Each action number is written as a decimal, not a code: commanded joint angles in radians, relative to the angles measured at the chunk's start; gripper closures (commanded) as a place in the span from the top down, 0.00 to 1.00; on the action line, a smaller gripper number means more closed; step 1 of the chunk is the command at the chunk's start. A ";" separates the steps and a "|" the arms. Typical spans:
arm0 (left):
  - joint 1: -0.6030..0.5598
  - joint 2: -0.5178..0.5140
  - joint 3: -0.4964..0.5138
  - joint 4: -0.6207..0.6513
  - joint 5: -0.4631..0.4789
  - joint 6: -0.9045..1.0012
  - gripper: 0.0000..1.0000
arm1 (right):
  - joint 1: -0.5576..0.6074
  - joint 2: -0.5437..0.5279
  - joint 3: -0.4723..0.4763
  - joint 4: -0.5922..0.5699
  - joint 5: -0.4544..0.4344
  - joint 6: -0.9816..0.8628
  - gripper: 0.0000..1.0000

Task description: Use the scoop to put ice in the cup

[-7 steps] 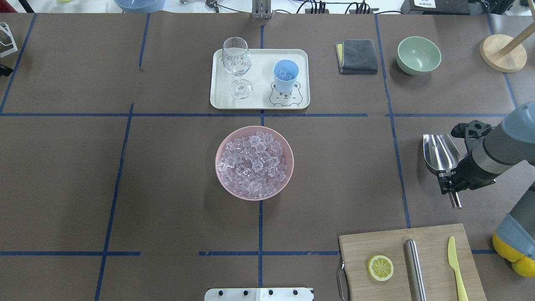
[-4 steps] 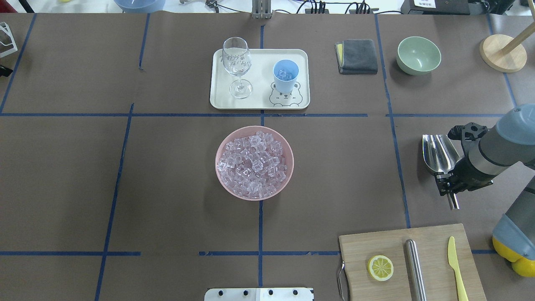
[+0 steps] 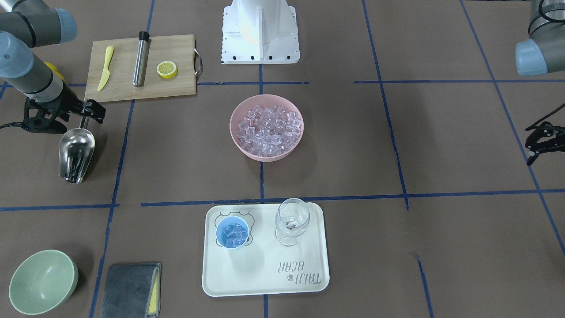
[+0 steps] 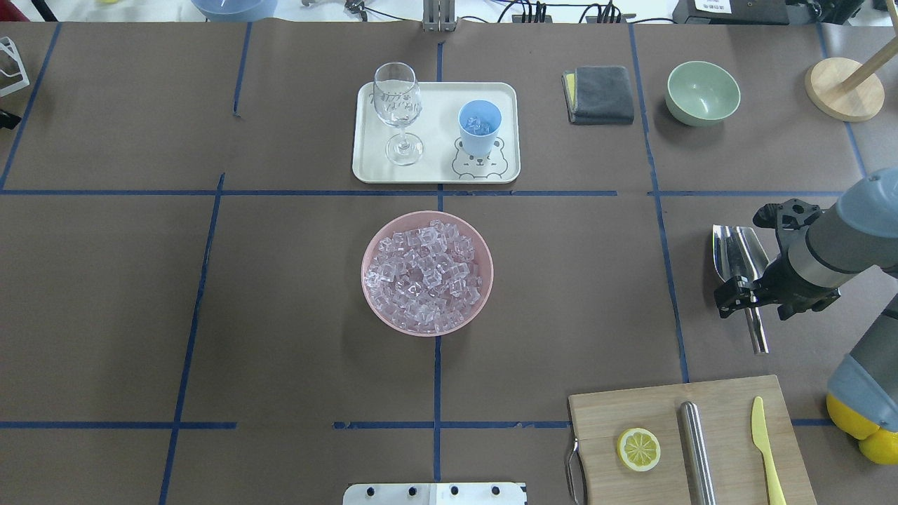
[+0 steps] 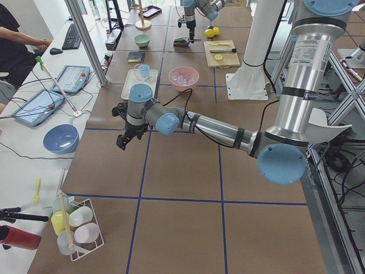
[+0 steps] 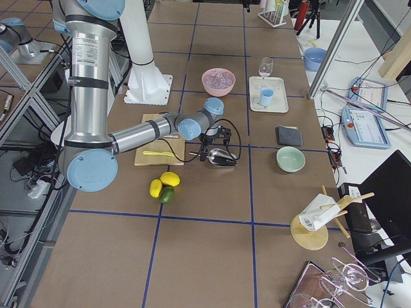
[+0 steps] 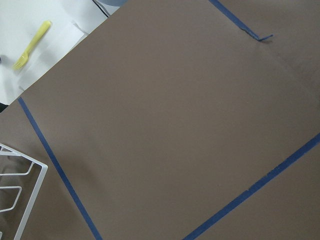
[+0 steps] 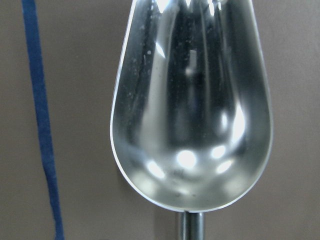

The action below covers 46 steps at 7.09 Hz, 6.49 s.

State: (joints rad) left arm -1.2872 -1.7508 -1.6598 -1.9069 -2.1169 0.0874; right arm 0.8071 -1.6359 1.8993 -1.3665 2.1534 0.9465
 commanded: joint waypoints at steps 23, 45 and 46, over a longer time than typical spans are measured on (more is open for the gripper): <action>-0.307 0.122 0.107 0.447 -0.281 -0.040 1.00 | 0.747 -0.041 -0.253 -0.046 0.210 -0.924 1.00; -0.305 0.111 0.094 0.442 -0.273 -0.069 1.00 | 0.770 -0.055 -0.134 -0.206 0.250 -0.859 1.00; -0.305 0.113 0.094 0.442 -0.273 -0.069 1.00 | 0.770 -0.055 -0.134 -0.206 0.250 -0.861 1.00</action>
